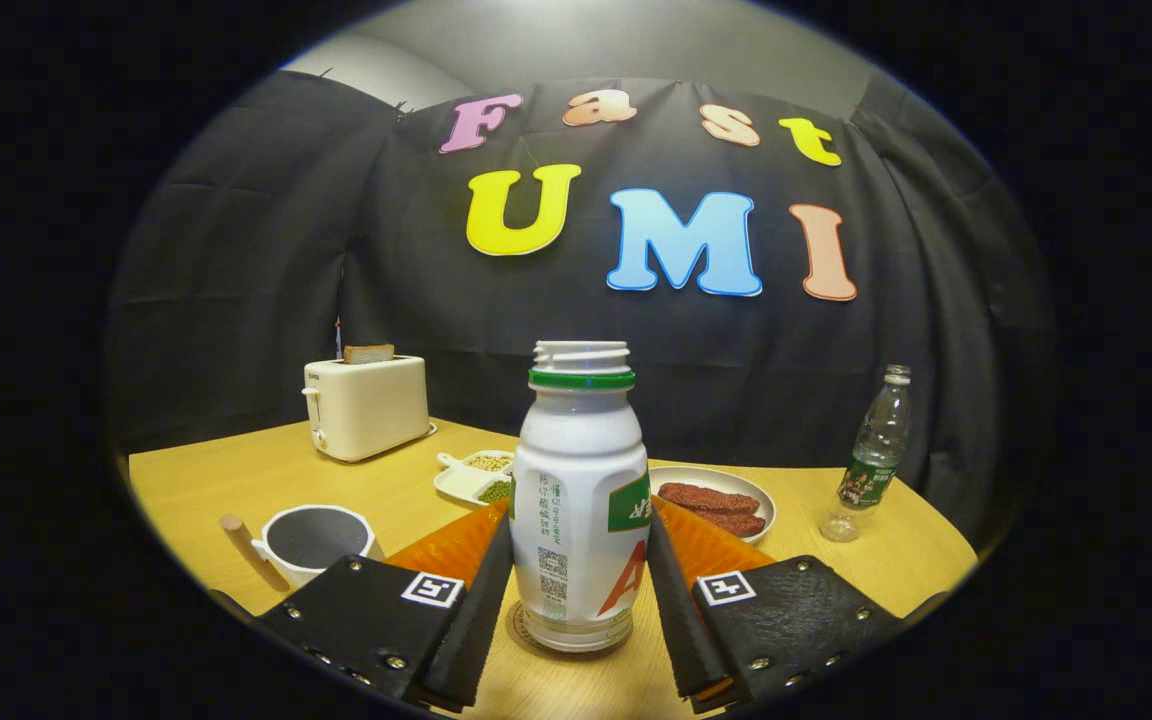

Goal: Take the bottle from table, then pour the juice into the cup, finally place the bottle on the coaster

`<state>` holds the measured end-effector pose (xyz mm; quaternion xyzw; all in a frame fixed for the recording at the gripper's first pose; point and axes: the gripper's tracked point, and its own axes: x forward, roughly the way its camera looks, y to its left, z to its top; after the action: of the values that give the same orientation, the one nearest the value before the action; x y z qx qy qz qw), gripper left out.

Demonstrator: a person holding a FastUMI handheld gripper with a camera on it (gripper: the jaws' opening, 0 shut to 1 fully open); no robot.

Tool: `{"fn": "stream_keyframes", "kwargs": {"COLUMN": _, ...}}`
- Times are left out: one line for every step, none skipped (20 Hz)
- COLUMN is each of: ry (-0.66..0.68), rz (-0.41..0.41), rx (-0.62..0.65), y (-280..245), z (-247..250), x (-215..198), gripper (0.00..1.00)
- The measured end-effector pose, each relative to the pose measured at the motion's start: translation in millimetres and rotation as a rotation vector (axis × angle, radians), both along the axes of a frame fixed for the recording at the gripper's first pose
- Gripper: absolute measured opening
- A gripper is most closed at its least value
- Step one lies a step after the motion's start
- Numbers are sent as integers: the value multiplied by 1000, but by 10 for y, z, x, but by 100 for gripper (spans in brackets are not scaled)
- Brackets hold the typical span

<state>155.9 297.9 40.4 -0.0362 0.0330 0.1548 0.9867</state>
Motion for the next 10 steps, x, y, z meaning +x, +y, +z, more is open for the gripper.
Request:
{"fn": "stream_keyframes", "kwargs": {"ry": 7, "rz": 2, "rx": 0, "y": 12, "z": -45, "x": 25, "gripper": 71}}
{"fn": "stream_keyframes", "kwargs": {"ry": 12, "rz": 5, "rx": -3, "y": 21, "z": -88, "x": 39, "gripper": 70}}
{"fn": "stream_keyframes", "kwargs": {"ry": 11, "rz": 5, "rx": -1, "y": 21, "z": -111, "x": 57, "gripper": 70}}
{"fn": "stream_keyframes", "kwargs": {"ry": 8, "rz": 12, "rx": 5, "y": 48, "z": -127, "x": 70, "gripper": 70}}
{"fn": "stream_keyframes", "kwargs": {"ry": 9, "rz": 12, "rx": 3, "y": 70, "z": -153, "x": 82, "gripper": 70}}
{"fn": "stream_keyframes", "kwargs": {"ry": 11, "rz": 9, "rx": -6, "y": 64, "z": -188, "x": 96, "gripper": 70}}
{"fn": "stream_keyframes", "kwargs": {"ry": 4, "rz": 9, "rx": -9, "y": 65, "z": -186, "x": 99, "gripper": 71}}
{"fn": "stream_keyframes", "kwargs": {"ry": -1, "rz": 7, "rx": -13, "y": 65, "z": -191, "x": 108, "gripper": 71}}
{"fn": "stream_keyframes", "kwargs": {"ry": -4, "rz": 10, "rx": -16, "y": 67, "z": -190, "x": 102, "gripper": 70}}
{"fn": "stream_keyframes", "kwargs": {"ry": -9, "rz": 11, "rx": -17, "y": 71, "z": -193, "x": 98, "gripper": 71}}
